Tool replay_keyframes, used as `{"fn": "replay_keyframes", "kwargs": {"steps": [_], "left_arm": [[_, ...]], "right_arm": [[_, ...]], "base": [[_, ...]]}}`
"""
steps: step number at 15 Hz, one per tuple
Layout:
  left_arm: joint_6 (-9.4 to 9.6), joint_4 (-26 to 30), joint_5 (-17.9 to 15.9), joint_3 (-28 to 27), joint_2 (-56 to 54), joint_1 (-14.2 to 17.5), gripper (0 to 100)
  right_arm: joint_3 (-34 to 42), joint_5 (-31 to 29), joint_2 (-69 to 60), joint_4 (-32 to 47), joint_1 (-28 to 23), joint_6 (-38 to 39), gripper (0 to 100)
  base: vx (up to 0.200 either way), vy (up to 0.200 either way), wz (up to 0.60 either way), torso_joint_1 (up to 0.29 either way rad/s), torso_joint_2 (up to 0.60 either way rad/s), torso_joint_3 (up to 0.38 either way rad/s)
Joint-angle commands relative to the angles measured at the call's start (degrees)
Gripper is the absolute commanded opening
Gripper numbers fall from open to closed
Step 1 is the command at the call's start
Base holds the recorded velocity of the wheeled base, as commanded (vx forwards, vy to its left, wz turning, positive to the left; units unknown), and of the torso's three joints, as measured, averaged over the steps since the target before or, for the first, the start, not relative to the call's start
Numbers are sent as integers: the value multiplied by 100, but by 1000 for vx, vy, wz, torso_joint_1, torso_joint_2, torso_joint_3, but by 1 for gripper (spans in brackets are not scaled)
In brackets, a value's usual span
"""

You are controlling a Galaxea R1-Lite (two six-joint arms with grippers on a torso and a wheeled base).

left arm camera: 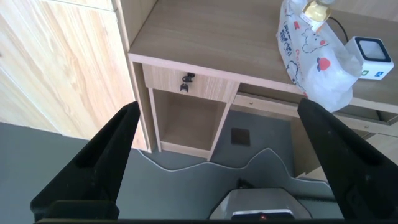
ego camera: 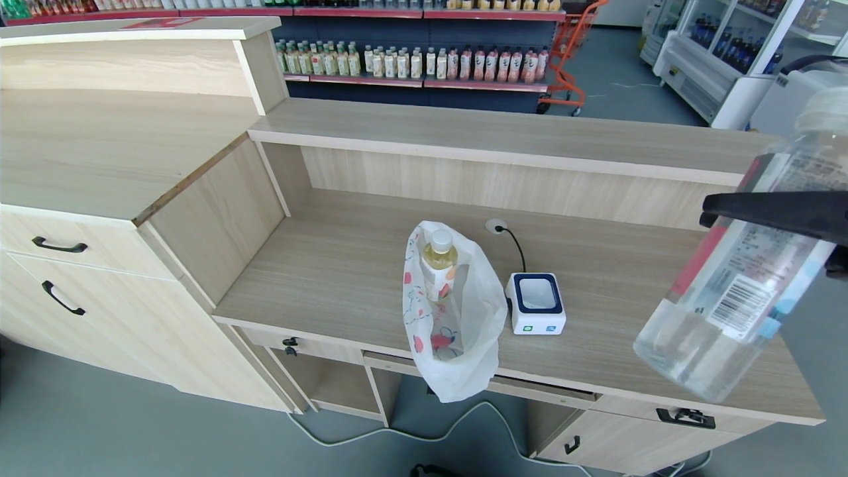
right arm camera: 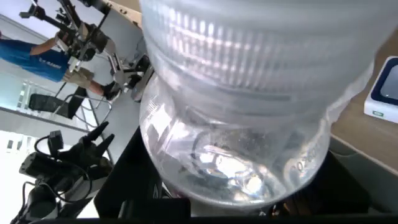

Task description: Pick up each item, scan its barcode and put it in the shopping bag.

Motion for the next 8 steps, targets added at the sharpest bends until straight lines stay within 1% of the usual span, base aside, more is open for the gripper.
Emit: {"fn": "replay_keyframes", "kwargs": {"steps": [1, 4, 8], "left_arm": [[-2, -1, -3, 0, -2, 0, 100], [-2, -1, -3, 0, -2, 0, 100], [-2, -1, -3, 0, -2, 0, 100]], "right_arm": [[-316, 18, -367, 87, 568, 89, 0], [-562, 27, -472, 297, 919, 89, 0], [-351, 1, -797, 552, 1253, 36, 0]], "base": [[0, 0, 0, 0, 0, 0], [0, 0, 0, 0, 0, 0], [0, 0, 0, 0, 0, 0]]}}
